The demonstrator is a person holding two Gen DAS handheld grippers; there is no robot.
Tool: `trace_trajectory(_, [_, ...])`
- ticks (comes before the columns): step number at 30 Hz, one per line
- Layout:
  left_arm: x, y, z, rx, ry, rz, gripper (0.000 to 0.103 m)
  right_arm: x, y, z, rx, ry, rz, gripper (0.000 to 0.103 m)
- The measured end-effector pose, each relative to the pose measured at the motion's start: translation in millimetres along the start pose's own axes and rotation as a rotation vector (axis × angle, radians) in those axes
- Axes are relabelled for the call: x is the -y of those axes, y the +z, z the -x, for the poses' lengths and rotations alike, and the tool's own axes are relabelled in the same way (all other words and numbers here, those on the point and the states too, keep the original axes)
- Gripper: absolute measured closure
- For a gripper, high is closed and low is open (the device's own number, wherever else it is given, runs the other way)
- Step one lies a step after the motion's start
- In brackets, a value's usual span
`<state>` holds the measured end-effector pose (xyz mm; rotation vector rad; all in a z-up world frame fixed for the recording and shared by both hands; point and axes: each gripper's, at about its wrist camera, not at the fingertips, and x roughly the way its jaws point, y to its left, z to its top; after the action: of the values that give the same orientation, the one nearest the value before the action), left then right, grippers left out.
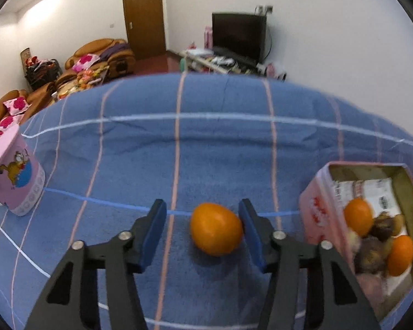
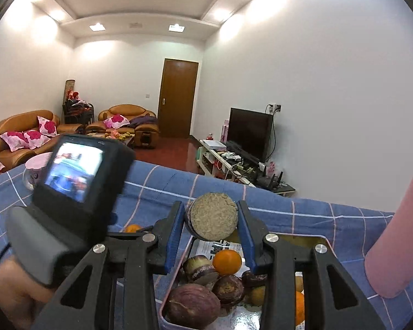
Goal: Organize fruits
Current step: 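Grasp the orange with the left gripper while the right lifts the jar, then carry the orange with the left gripper while the right carries the jar toward the tin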
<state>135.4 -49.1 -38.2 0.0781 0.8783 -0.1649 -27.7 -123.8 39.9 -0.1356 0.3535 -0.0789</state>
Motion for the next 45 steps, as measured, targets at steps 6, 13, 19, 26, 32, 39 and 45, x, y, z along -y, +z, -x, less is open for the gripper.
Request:
trace_trajectory(6, [-3.7,-4.0,-1.0,-0.011,-0.034,0.026,0.067,1.0,-3.2,-0.5,-0.026,0.031,-0.034,0.063])
trace_trajectory(13, [-30.3,-13.9,30.3,0.134,0.021,0.086,0.067,0.6,-6.3,9.6,0.024,0.061,-0.069,0.063])
trace_trajectory(19, [-47.8,-31.2,60.2,0.25,0.128,0.105,0.067,-12.0,-6.6,17.0,0.061,0.094,-0.055,0.063])
trace_trajectory(26, [-61.1,-44.2,80.4,0.324,0.191,0.114,0.067,-21.2,-10.3,16.5,0.055,0.1,-0.032,0.063])
trace_trajectory(32, [-62.0,-53.2,89.5,0.349,0.213,0.117,0.067,-25.6,-13.3,16.7,0.044,0.097,-0.013,0.063])
trace_trajectory(39, [-61.7,-61.3,100.8,0.372,0.214,0.115,0.067,-20.1,-15.7,21.9,0.036,0.088,-0.031,0.063])
trace_trajectory(45, [-60.7,-67.8,106.5,0.391,0.215,0.121,0.067,-20.5,-18.3,30.6,0.039,0.083,-0.024,0.063])
